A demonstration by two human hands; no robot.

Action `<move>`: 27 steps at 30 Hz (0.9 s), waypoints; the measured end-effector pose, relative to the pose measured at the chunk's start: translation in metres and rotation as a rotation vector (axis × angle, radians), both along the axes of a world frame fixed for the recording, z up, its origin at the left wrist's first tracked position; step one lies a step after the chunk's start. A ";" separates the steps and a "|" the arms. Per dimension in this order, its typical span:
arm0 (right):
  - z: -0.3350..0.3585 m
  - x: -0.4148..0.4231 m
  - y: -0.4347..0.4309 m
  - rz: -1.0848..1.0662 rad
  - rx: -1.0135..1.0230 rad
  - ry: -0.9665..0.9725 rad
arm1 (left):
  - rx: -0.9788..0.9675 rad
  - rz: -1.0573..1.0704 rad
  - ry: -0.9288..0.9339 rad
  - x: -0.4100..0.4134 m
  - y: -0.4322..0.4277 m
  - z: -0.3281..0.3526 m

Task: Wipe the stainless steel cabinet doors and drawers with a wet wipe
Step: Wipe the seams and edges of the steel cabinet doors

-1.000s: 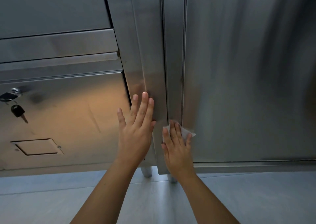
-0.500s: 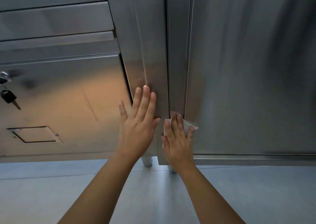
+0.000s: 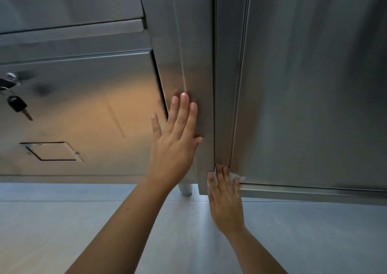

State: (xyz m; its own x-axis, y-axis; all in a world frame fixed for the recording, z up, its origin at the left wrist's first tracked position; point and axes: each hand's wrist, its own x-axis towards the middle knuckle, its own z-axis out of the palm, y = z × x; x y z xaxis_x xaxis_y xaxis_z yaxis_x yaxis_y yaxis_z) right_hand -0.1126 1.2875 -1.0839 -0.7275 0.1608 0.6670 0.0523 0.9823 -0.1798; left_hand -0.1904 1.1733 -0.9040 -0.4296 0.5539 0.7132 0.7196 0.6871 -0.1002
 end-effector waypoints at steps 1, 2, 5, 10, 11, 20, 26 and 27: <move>0.002 0.002 0.000 0.008 -0.010 -0.006 | 0.000 0.004 -0.006 0.000 0.000 0.000; 0.006 0.003 0.001 0.016 -0.014 -0.015 | 0.003 0.008 -0.008 0.001 0.000 0.001; 0.029 0.000 0.005 0.037 0.013 -0.006 | 0.023 0.005 0.004 0.002 0.001 0.000; 0.068 -0.019 0.008 0.027 0.007 0.107 | 0.004 -0.021 -0.002 0.001 0.000 0.002; 0.067 -0.020 0.007 0.026 0.009 0.114 | 0.000 -0.021 -0.006 0.000 -0.001 0.002; 0.006 0.006 0.008 0.006 0.080 -0.054 | 0.030 -0.030 0.046 0.000 -0.001 0.001; 0.021 -0.001 0.005 -0.005 0.045 -0.064 | 0.010 0.005 0.086 -0.001 -0.002 0.002; 0.027 -0.003 0.006 -0.002 0.044 -0.047 | 0.008 0.011 0.103 -0.001 -0.002 0.002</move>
